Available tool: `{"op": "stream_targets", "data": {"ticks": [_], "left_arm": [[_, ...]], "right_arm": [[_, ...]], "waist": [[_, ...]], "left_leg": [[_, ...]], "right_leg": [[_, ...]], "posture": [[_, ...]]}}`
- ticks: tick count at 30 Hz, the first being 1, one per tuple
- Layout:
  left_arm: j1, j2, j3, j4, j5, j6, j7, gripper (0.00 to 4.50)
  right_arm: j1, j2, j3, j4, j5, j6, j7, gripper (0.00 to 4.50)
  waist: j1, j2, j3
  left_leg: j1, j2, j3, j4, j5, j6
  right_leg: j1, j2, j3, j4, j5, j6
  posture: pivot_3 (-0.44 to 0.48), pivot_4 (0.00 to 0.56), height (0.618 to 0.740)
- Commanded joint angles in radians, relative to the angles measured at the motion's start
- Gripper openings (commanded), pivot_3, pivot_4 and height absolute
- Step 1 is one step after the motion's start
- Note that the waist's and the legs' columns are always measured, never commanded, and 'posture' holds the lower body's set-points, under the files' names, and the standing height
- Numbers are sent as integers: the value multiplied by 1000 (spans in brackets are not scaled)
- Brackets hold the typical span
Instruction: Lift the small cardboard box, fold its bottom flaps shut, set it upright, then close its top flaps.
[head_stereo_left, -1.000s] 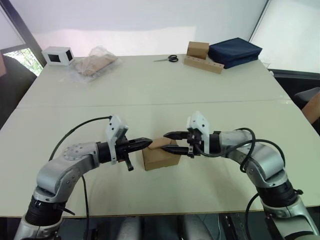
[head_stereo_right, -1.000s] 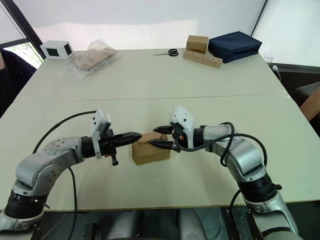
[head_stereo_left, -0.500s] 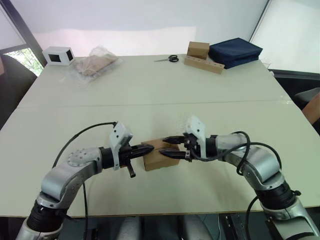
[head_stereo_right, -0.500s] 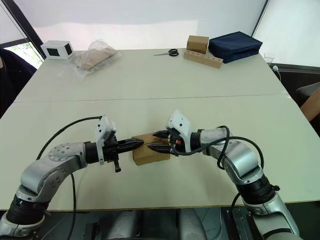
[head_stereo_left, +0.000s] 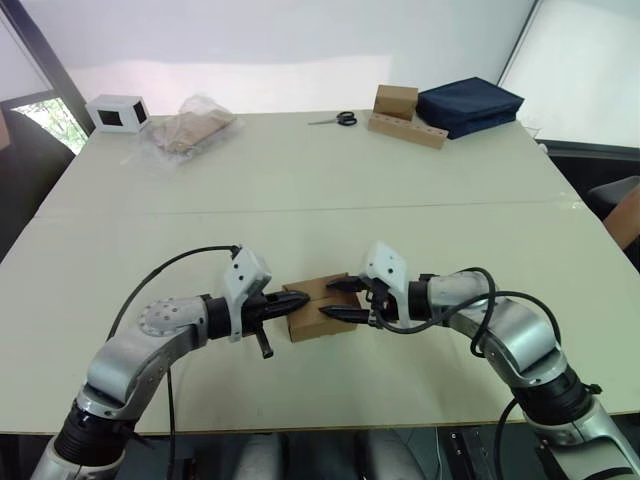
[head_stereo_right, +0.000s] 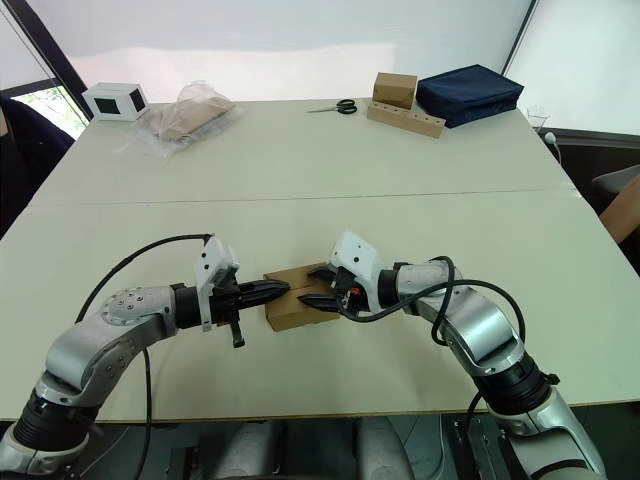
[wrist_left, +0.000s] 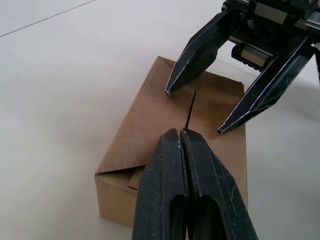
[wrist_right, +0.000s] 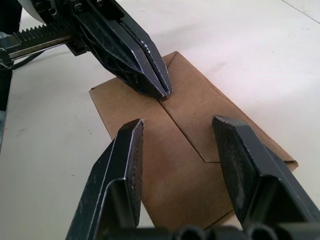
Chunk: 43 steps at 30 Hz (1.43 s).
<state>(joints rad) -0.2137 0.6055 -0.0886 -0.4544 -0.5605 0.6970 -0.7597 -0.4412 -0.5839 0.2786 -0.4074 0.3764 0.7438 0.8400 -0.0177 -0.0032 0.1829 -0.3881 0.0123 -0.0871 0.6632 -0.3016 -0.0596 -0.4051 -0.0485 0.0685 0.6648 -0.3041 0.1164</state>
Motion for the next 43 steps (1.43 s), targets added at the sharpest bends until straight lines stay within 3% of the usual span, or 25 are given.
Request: {"op": "stream_targets", "data": {"ticks": [1,6,9,13,17,21,26,29,43], "left_arm": [[19,-7,27,-7,-14,9,16,0],[41,-45,108,-37,27,-71,116,0],[38,-67,191,-84,-68,-18,156,0],[65,-21,283,-128,-191,74,147,0],[153,49,368,-170,-259,144,148,0],[350,129,432,-231,-267,140,76,0],[575,171,476,-235,-204,59,-23,0],[641,168,480,-216,-182,19,-48,0],[630,117,452,-225,-202,5,-17,0]], "right_arm": [[15,1,-24,15,9,-2,-3,2195],[24,74,-165,-1,84,-69,-46,2195],[29,101,-266,-41,159,-47,-77,2195],[68,85,-391,-111,274,23,-121,2195],[203,10,-504,-181,355,100,-133,2195],[420,-97,-576,-223,380,116,-71,2195],[557,-182,-589,-220,365,81,0,2195],[582,-217,-571,-208,355,64,31,2195],[552,-222,-500,-141,309,-15,43,2195]], "waist": [[0,0,0],[0,0,0],[1,0,1],[1,0,1],[2,0,1],[1,0,1],[0,0,1],[2,0,1],[4,-1,1]], "left_leg": [[0,0,0,0,0,0],[0,0,0,0,0,0],[-1,0,0,0,0,0],[-1,0,0,0,0,0],[-1,0,0,0,0,0],[-1,0,0,0,0,1],[2,1,2,-1,0,1],[3,1,2,-1,-1,1],[3,1,2,-1,-1,1]], "right_leg": [[0,0,0,0,0,0],[0,0,0,0,0,0],[-1,0,0,0,0,0],[-1,0,0,0,0,0],[-1,0,0,0,0,0],[-1,0,0,-1,0,0],[2,1,1,0,0,0],[3,1,1,-1,0,-1],[4,0,1,-3,0,-1]], "posture": [[0,150,740],[0,150,740],[0,150,740],[0,150,740],[0,150,740],[0,150,740],[0,150,740],[0,150,740],[0,150,740]]}}
